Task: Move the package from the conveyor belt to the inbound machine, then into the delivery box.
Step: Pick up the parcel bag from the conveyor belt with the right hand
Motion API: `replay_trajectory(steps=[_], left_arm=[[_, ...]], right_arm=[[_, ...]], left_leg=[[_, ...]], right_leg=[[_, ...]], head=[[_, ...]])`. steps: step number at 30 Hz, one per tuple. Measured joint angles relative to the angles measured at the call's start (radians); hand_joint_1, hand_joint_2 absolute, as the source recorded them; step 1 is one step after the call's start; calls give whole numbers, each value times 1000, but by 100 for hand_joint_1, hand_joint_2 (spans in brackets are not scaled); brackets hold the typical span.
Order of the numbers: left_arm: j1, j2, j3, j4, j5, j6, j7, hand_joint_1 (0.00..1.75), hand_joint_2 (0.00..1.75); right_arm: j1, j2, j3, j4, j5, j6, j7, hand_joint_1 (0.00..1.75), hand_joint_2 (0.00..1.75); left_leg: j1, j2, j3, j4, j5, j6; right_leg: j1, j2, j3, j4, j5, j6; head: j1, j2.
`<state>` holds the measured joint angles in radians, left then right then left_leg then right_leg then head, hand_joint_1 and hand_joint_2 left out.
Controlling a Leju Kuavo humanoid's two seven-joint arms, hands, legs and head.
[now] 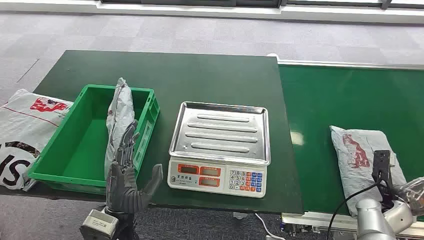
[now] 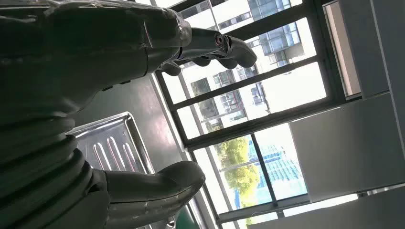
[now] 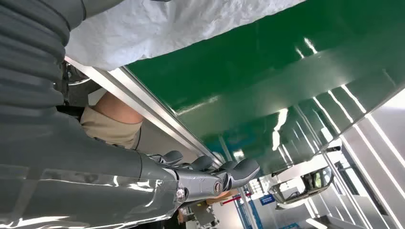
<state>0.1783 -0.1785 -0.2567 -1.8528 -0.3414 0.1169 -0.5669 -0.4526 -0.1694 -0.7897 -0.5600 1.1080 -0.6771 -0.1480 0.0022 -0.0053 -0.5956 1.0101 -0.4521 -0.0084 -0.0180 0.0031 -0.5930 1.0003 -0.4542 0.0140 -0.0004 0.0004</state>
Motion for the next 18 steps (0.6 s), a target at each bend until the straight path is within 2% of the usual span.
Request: replay_trajectory(steps=[6,8,11,12,13,14,18], left_arm=[[0,0,0,0,-5,2,-3,0,175],[-1,0,0,-2,-22,9,-7,0,175],[-7,0,0,-12,-45,12,3,0,175],[-8,0,0,-15,-48,12,7,0,175],[-9,0,0,-18,-49,12,9,0,175],[-9,0,0,-21,-50,12,11,0,175],[-9,0,0,-27,-51,12,12,0,175]], right_arm=[[0,0,0,2,-4,18,-14,0,175],[0,1,6,10,-17,122,-55,0,175],[13,12,24,11,-40,480,-90,0,175],[19,17,29,9,-44,580,-90,0,175],[23,22,32,7,-47,636,-90,0,175],[27,25,36,6,-48,656,-90,0,175],[30,30,47,3,-51,625,-90,0,175]], left_leg=[[0,0,0,0,0,0],[0,0,0,0,0,0],[1,0,1,0,0,0],[0,0,1,0,0,0],[0,0,1,0,0,0],[0,0,1,0,0,0],[1,-1,1,0,0,0]], right_leg=[[0,0,0,0,0,0],[0,0,0,0,0,0],[1,0,0,0,0,0],[0,0,0,0,0,0],[0,0,0,0,0,0],[0,-1,0,0,0,0],[1,-1,1,0,0,0]], head=[[0,0],[0,0],[0,0],[0,0],[0,0],[0,0],[0,0]])
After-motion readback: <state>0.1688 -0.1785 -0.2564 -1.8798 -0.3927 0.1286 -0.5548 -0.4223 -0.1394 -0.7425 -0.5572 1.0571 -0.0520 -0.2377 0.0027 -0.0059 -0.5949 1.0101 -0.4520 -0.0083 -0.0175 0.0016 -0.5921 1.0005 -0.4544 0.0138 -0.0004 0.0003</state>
